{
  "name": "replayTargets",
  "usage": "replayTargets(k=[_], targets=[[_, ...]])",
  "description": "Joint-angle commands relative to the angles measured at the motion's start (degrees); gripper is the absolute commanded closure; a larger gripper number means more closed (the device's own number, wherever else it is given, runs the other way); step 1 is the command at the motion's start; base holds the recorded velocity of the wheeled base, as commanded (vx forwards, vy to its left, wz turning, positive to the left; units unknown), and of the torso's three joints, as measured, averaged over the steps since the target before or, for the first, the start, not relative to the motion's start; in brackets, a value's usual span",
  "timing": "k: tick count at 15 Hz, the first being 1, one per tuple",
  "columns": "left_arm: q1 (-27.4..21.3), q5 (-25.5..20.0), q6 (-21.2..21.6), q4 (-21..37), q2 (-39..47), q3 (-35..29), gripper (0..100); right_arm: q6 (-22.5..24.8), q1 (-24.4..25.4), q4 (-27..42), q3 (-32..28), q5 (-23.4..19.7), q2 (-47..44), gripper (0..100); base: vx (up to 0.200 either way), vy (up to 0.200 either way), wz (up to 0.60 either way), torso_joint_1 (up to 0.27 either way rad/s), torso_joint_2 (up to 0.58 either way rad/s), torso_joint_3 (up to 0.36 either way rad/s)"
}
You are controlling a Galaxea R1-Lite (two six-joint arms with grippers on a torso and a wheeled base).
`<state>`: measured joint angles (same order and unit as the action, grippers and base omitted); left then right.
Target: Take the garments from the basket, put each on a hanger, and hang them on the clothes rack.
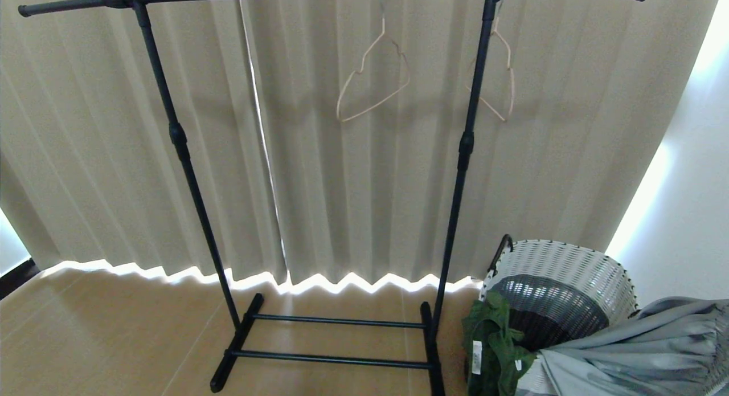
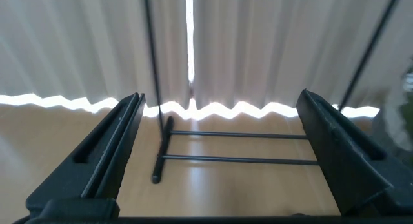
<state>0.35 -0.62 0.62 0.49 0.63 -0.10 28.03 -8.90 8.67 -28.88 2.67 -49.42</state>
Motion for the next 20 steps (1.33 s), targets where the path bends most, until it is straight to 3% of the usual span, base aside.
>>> replayTargets(k=[1, 6, 12, 14, 15, 20], targets=[[0.09, -0.08, -0.01, -0.05, 0.07, 0.01, 0, 0.01, 0.02, 0.03, -0.04, 0.05, -0.15, 100, 0.000, 0.200, 0.00, 0.002, 0.00, 0.002], [0.00, -0.08, 0.08, -0.05, 0.07, 0.01, 0, 0.01, 0.02, 0.03, 0.14, -0.12, -0.24, 100, 0.000, 0.200, 0.00, 0.002, 0.00, 0.001], [0.09, -0.08, 0.08, -0.05, -0.02, 0.01, 0, -0.08, 0.02, -0.05, 1.19, -0.12, -0.24, 100, 0.000, 0.000, 0.00, 0.000, 0.00, 0.000], [0.09, -0.35, 1.49, 0.04, 0.07, 0.01, 0, -0.08, 0.02, -0.05, 1.72, -0.12, 0.03, 100, 0.000, 0.000, 0.00, 0.000, 0.00, 0.000], [0.09, -0.35, 4.12, -0.05, 0.07, 0.01, 0, -0.08, 0.02, -0.05, 1.90, -0.12, 0.38, 100, 0.000, 0.000, 0.00, 0.000, 0.00, 0.000], [0.09, -1.05, 4.92, -0.05, 0.07, 0.01, 0, -0.08, 0.02, -0.05, 1.11, -0.12, 0.64, 100, 0.000, 0.000, 0.00, 0.000, 0.00, 0.000]])
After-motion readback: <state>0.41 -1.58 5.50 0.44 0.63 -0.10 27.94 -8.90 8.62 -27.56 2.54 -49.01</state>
